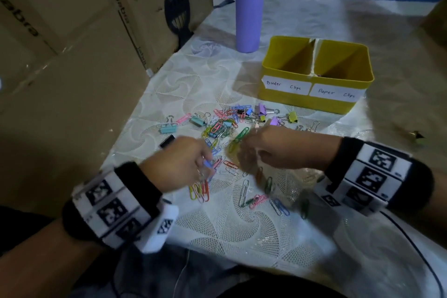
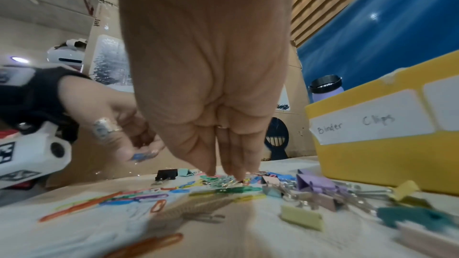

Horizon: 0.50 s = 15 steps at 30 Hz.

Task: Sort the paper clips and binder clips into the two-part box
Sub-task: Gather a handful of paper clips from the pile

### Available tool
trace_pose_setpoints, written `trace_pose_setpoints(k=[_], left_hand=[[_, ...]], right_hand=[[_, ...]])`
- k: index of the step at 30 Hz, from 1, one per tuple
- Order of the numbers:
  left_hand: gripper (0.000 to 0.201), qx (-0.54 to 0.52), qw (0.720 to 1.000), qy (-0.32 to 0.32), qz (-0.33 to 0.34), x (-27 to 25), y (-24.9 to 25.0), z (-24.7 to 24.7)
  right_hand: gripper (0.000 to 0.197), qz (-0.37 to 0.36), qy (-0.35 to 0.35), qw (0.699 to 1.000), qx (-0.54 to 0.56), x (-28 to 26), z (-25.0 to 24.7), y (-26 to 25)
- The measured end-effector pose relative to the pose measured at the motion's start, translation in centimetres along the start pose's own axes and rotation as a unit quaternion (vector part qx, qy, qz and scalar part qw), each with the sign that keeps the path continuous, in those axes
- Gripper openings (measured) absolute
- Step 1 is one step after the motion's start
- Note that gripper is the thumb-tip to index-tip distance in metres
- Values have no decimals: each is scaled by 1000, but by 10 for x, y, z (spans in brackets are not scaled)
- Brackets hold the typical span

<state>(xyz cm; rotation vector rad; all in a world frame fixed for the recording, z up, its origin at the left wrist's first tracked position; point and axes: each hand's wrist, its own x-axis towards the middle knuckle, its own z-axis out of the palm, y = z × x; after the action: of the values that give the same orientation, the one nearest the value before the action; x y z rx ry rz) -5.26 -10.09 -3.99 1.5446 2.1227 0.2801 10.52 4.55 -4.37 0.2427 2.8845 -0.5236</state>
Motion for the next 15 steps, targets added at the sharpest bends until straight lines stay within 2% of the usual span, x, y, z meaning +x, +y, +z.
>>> trace_pose_setpoints(k=[2,4,6,8,9,11,13,15], left_hand=[[22,15,998,62,-28,8,-13,-19],[31,31,992,106,-55,12,-26,-32],[44,46,989,125,-69,11,-35,-34],[48,62,987,137,-48,4,-37,-30],[45,60,989,134,-33,0,-36,-27],[35,52,995,86,-17,-8,-34,-18],[32,45,998,13,-31,-13,-31,-6],[37,47,997,-23,-51,-13,-29,5]], right_hand=[[41,23,7,1000,-9,15,0,1],[36,45,-24,998,-26,24,4,1],[29,60,-56,995,-61,23,9,0],[25,58,-79,992,-79,17,10,-3],[26,54,-84,992,-81,15,9,-6],[29,48,-73,992,-86,18,6,-12],[32,24,-41,996,-78,31,3,-21],[39,-24,-13,998,-57,50,2,-29]])
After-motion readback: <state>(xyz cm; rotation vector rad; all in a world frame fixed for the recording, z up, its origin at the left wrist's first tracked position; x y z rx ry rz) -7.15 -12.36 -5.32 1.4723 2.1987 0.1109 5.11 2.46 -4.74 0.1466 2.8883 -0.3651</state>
